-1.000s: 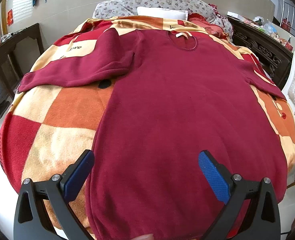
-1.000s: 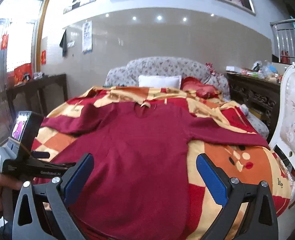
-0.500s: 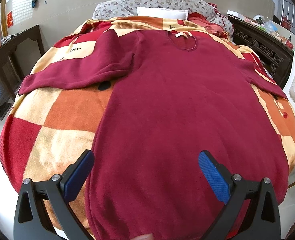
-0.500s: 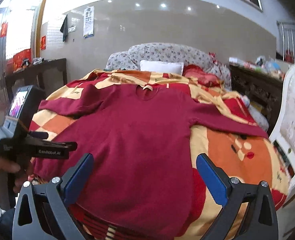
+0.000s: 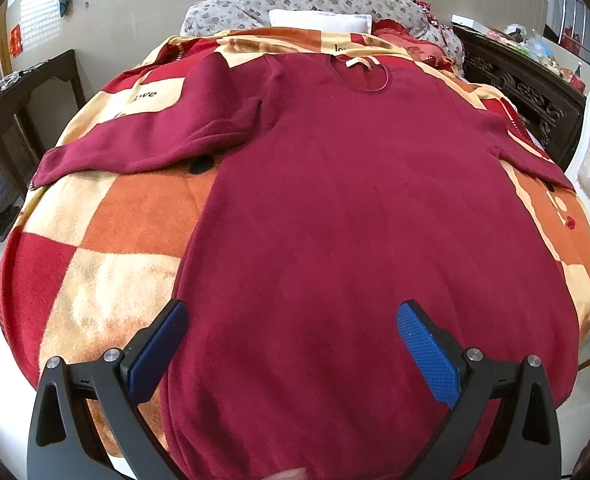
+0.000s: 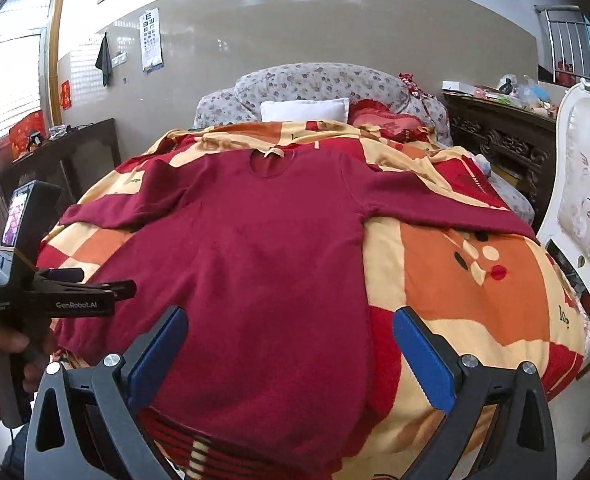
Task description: Fold small clothes
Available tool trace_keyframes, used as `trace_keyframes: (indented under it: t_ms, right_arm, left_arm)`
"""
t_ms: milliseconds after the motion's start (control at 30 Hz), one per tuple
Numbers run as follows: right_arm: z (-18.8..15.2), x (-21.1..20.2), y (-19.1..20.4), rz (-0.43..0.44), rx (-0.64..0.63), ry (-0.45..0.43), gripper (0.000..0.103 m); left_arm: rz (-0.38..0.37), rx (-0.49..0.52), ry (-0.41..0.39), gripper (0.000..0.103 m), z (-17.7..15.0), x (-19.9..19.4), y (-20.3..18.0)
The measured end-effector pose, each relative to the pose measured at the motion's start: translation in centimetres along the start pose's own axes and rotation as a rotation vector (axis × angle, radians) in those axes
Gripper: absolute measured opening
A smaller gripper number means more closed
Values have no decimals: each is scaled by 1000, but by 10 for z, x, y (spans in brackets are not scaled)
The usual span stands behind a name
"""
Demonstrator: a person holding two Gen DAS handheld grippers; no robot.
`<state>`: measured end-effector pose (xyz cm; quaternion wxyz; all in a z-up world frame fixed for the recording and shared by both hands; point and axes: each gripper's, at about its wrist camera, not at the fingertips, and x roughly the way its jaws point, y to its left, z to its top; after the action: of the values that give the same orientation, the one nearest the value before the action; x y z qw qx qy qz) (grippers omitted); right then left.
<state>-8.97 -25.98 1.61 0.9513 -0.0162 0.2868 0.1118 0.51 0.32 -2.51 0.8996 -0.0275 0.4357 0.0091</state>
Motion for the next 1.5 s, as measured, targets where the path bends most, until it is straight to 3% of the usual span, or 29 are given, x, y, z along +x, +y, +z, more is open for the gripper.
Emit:
trace_keyframes:
  t_ms: [533, 867, 1100, 1200, 1367, 1500]
  right_arm:
    - [-1, 1, 4, 7, -18, -2, 103]
    - [0, 0, 8, 9, -32, -6, 103]
    - [-1, -1, 10, 13, -38, -7, 103]
    - [-1, -2, 11, 15, -38, -8, 103]
    - [-1, -1, 11, 15, -35, -11, 103]
    - [-1, -2, 10, 7, -38, -14, 103]
  left_arm:
    - [2, 5, 2, 103, -4, 3, -2]
    - [130, 67, -94, 103, -5, -11, -9]
    - [156, 69, -101, 103, -4, -11, -7]
    - [123, 61, -83, 103, -4, -10, -9]
    - [-72, 27, 21, 103, -7, -7, -18]
    - [-154, 14, 70, 103, -10, -4, -26]
